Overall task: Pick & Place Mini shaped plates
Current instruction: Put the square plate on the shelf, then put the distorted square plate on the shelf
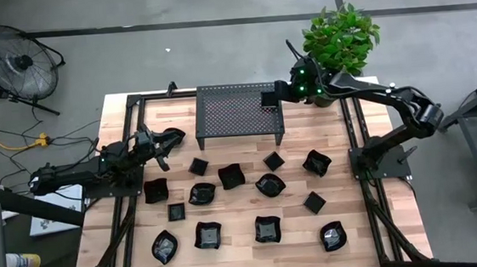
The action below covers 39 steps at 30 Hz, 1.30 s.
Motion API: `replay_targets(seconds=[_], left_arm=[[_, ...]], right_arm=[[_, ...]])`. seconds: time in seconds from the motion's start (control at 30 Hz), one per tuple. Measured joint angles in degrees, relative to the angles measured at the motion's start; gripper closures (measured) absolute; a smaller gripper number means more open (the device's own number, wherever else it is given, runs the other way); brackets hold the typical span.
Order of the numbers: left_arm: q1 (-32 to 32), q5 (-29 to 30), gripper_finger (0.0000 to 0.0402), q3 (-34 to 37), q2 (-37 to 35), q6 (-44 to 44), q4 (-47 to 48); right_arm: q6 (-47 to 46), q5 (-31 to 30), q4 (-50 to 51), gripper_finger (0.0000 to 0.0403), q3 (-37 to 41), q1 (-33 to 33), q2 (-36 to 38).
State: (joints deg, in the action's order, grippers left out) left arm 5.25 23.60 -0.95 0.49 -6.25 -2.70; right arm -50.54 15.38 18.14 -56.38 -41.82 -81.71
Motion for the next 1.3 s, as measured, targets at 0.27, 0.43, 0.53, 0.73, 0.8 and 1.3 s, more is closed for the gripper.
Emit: replay_targets(seconds=[0.27,0.43,0.53,0.73,0.8,1.3], left_arm=[[0.0,0.0,0.0284,0.0,0.0,0.0,0.0],[0.0,0.0,0.0284,0.0,0.0,0.0,0.0],[0.0,0.0,0.0284,0.0,0.0,0.0,0.0],[0.0,0.0,0.0284,0.0,0.0,0.0,0.0],[0.0,0.0,0.0284,0.0,0.0,0.0,0.0],[0.0,0.0,0.0284,0.0,0.0,0.0,0.0]], right_arm=[[0.3,-0.1,0.2,0.0402,0.0,0.0,0.0],[0.7,-0.3,0.4,0.0374,0.0,0.0,0.0],[1.1,-0.2,0.3,0.0346,0.0,0.0,0.0],[1.8,0.1,-0.4,0.0308,0.0,0.0,0.0],[2.7,0.8,-0.9,0.0302,0.0,0.0,0.0],[8.2,4.5,1.0,0.0300,0.0,0.2,4.6]])
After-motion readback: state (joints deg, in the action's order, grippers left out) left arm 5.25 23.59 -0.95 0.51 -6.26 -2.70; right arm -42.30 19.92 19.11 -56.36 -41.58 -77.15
